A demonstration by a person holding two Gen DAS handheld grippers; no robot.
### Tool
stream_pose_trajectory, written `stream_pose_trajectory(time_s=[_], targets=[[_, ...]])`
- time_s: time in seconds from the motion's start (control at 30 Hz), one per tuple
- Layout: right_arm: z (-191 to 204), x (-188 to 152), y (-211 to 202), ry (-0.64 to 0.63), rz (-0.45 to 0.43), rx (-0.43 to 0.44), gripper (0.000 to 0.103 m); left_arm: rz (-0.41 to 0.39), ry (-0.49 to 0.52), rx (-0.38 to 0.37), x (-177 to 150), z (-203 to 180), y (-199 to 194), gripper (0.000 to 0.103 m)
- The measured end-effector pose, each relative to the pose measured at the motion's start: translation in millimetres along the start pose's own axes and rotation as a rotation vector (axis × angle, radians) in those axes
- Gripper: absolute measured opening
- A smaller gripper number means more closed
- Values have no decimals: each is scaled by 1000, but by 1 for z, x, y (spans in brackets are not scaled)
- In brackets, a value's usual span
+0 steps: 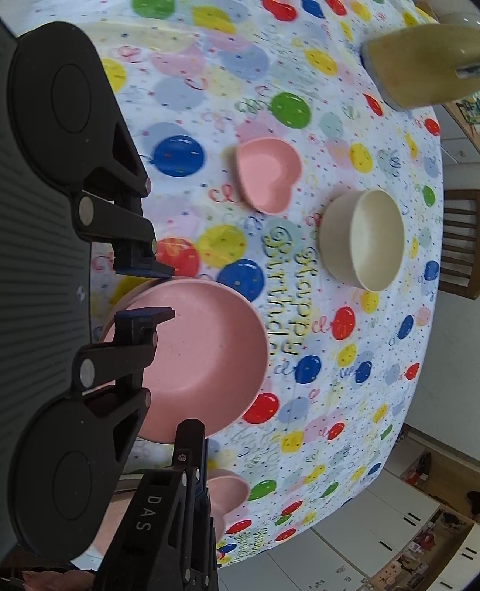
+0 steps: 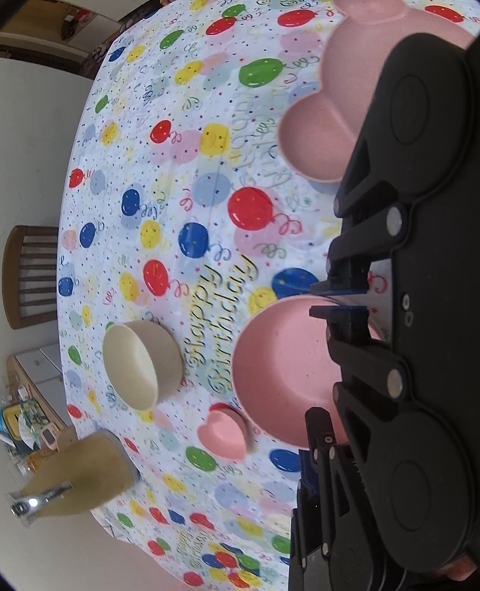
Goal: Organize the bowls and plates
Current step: 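Lift the pink bowl with both grippers and carry it over the bear plate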
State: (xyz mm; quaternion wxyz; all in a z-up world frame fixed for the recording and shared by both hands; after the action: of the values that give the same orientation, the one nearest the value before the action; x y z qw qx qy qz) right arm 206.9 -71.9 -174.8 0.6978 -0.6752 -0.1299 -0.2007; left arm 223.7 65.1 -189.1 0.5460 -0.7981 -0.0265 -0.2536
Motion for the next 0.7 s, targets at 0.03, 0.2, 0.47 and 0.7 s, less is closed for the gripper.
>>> stream_pose_trajectory(time_s=[0.03, 0.2, 0.47, 0.7], targets=[[2, -4, -2, -9, 4, 4, 4, 3, -9, 2, -6, 0, -3, 16], [11, -23, -10, -50, 29, 33, 4, 12, -47, 20, -30, 3, -14, 16], [26, -45, -7, -102, 72, 66, 5, 28, -83, 55, -53, 10, -17, 16], [28, -52, -5, -108, 93, 73, 5, 42, -90, 63, -60, 12, -14, 16]])
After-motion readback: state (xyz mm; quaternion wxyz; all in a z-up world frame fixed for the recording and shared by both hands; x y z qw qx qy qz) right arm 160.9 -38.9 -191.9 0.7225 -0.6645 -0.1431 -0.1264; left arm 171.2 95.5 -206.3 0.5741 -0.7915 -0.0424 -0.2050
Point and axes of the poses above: each gripper's, at about its wrist camera, not at the fingertips, and y roughly the way its jaws point, z to its left, x to its top, the point moved 8 cm from there along y, roughly the way its jaws point, and after that the axes turned 7 degrees about -x, right-handed, at the moved point
